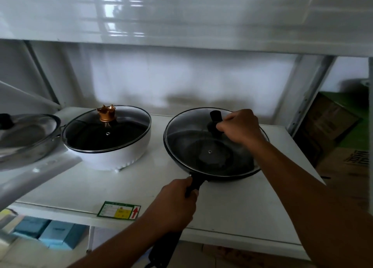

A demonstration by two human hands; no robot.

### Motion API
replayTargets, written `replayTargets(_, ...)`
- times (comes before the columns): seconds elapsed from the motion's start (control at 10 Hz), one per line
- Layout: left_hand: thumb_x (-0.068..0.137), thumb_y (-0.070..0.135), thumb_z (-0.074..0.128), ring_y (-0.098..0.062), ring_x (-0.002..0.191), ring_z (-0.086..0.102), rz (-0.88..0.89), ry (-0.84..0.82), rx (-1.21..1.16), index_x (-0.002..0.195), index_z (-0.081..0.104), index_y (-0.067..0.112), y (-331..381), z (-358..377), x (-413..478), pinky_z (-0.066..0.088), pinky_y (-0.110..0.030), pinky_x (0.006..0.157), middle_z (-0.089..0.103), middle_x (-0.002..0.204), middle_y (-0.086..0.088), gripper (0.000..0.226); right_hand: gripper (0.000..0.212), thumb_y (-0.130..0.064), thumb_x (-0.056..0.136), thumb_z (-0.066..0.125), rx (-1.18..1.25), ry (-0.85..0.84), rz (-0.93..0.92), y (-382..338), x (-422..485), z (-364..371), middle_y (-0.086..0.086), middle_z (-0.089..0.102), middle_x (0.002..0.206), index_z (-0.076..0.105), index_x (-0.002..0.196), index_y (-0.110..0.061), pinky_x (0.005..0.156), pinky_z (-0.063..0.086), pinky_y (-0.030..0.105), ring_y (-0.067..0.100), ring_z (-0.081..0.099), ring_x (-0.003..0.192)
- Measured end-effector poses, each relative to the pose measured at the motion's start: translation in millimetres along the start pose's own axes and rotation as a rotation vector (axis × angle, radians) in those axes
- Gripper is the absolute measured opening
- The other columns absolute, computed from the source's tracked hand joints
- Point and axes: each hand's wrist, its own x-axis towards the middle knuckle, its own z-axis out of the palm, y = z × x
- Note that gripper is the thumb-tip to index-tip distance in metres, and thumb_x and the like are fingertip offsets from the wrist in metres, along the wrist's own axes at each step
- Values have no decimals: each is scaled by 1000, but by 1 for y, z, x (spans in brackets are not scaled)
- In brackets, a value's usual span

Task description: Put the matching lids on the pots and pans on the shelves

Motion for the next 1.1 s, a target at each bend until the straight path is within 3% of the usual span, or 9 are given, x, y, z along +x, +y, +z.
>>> replayTargets(0.1, 99, 26, 41, -24, 76, 72, -21, -3, -35, 103, 60, 15, -2, 0, 0, 45, -14, 46, 54, 66, 4, 22, 33, -35, 53, 73, -3, -10, 29, 0, 4, 0, 4, 72, 67, 73, 71, -7, 62, 57, 33, 18, 67, 62)
replayTargets(0.3, 99, 26, 42, -13, 68, 65, -37, -37, -89, 105, 60, 18, 0, -3, 4, 42, -10, 45, 53, 67, 4, 20, 29, -31, 58, 75, -30, 3, 20, -1, 5, 2, 4, 74, 74, 76, 77, -8, 69, 59, 33, 15, 66, 65)
replayTargets(0.6, 99, 25, 43, -17, 72, 68, -26, 23, -50, 100, 61, 18, 5, 2, 4, 47, -19, 51, 54, 66, 5, 20, 23, -31, 63, 63, -163, -36, -24, -3, 6, 1, 4, 67, 64, 70, 68, -10, 66, 56, 36, 24, 64, 64)
replayTargets(0.7, 98, 25, 43, -20, 77, 70, -19, 70, -19, 96, 61, 18, 12, 12, 7, 54, -29, 63, 57, 70, 3, 19, 21, -31, 67, 59, -227, -63, -49, -4, 9, 0, 8, 65, 70, 65, 66, -11, 66, 52, 34, 31, 64, 73)
replayTargets(0.8, 97, 25, 44, -22, 78, 69, -27, 112, 2, 93, 60, 17, 15, 25, 11, 59, -36, 75, 63, 79, -3, 18, 28, -40, 78, 53, -323, -44, -91, 1, 11, 1, 12, 68, 87, 61, 76, -13, 75, 52, 37, 36, 64, 87)
replayTargets(0.9, 97, 26, 44, -23, 80, 68, -42, 127, 0, 97, 59, 16, 15, 28, 13, 58, -40, 80, 64, 85, -5, 18, 29, -42, 83, 42, -401, -24, -124, 3, 6, 8, 14, 68, 95, 57, 77, -17, 80, 54, 41, 38, 64, 92)
replayTargets(1.0, 97, 31, 41, -20, 80, 65, -28, 89, 90, 100, 58, 17, 18, 25, 8, 56, -37, 79, 62, 87, -3, 21, 43, -42, 89, 35, -476, 1, -143, 0, 0, 7, 16, 65, 113, 66, 101, -14, 89, 51, 46, 39, 59, 104)
replayTargets(1.1, 97, 44, 35, -15, 91, 58, 108, 201, 308, 116, 52, 25, 32, 0, -8, 49, -30, 80, 59, 106, -2, 31, 52, -48, 95, 34, -630, 1, -155, -14, -23, -3, 15, 48, 141, 49, 136, -20, 104, 40, 51, 39, 40, 130)
